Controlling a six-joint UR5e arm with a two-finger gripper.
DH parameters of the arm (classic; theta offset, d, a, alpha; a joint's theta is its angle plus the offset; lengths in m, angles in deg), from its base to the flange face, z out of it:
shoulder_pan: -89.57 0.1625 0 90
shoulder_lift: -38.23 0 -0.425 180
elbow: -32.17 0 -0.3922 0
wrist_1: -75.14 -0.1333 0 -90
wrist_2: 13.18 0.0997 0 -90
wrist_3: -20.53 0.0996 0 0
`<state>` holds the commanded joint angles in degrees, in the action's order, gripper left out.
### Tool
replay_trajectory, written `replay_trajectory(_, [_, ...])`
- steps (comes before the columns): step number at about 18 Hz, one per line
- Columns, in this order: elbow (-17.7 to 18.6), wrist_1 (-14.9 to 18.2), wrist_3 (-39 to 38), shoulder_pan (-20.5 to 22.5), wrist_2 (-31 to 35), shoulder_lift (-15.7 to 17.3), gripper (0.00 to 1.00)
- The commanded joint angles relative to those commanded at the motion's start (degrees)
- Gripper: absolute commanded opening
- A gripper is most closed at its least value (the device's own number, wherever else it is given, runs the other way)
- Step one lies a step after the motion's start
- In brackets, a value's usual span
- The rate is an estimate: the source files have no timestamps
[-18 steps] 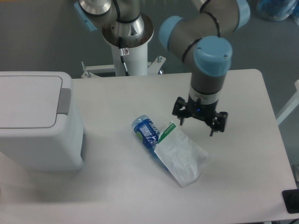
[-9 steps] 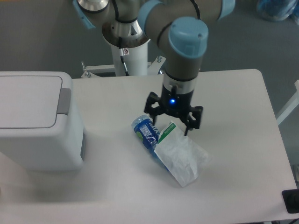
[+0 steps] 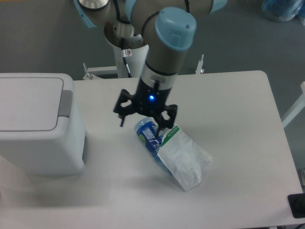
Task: Open the trash can
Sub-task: 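Swing the open gripper over to the trash bin lid, then push the gripper against the bin lid to flip it open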
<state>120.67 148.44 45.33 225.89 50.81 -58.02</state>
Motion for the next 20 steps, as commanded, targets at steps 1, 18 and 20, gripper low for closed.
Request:
replay_trajectory(1, [0.0, 0.1, -1.4, -0.6, -0.8, 0.7, 1.0])
replay_trajectory(18, [4.7, 0.0, -3.8, -4.2, -0.7, 2.3, 1.0])
replay_trajectory(20, [4.8, -0.1, -3.7, -4.2, -0.7, 2.3, 1.0])
